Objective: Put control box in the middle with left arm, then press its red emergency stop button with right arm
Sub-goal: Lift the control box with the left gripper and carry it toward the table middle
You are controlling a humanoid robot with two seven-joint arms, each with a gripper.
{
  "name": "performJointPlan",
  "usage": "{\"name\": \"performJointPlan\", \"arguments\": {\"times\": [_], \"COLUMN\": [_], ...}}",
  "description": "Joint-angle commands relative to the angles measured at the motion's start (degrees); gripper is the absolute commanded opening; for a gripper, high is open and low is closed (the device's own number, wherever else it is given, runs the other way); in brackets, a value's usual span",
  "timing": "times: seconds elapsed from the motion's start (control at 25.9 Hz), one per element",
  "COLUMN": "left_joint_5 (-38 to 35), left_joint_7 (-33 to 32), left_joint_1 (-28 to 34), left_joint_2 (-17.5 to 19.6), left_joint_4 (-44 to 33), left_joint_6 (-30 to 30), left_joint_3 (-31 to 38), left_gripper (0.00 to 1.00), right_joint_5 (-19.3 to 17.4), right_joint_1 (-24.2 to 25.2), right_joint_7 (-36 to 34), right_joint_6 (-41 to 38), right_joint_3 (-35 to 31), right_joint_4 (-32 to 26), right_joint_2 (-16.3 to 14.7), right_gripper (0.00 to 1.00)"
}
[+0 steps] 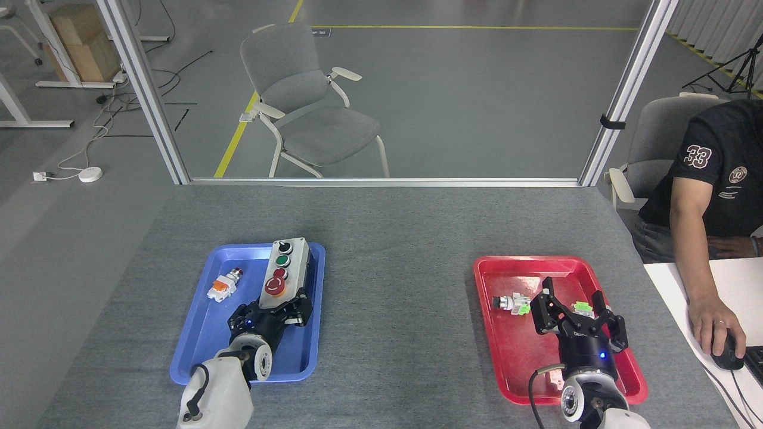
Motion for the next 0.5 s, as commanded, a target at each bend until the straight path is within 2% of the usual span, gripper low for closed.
{"name": "performJointPlan", "arguments": {"times": [0.0,0.15,0.23,0.46], "left_joint_5": [3.98,4.07,4.07,2.67], "left_joint_7": [0.29,0.29,0.38,0.47], "left_joint_1": [2.31,9.26,11.02,10.58], "left_joint_2": [1.64,1.12,0.94,-0.73], "left_joint_4": [-8.51,-19.85,-23.11,-22.58], "left_joint_6": [-0.67,-2.34,-2.69,-1.55], "left_joint_3": [1.27,0.21,-5.41,-19.30], "left_gripper": [0.00,0.00,0.00,0.00], "right_joint_5": [0.00,0.00,0.00,0.00], "right_joint_1": [-0.01,-0.01,-0.01,-0.01], "right_joint_7": [-0.18,-0.18,-0.09,-0.09], "right_joint_6": [-0.02,-0.02,-0.02,-0.11], "right_joint_3": [0.00,0.00,0.00,0.00], "right_joint_4": [0.00,0.00,0.00,0.00], "right_joint_2": [0.00,0.09,0.09,0.00], "right_gripper": [0.98,0.98,0.98,0.99]}}
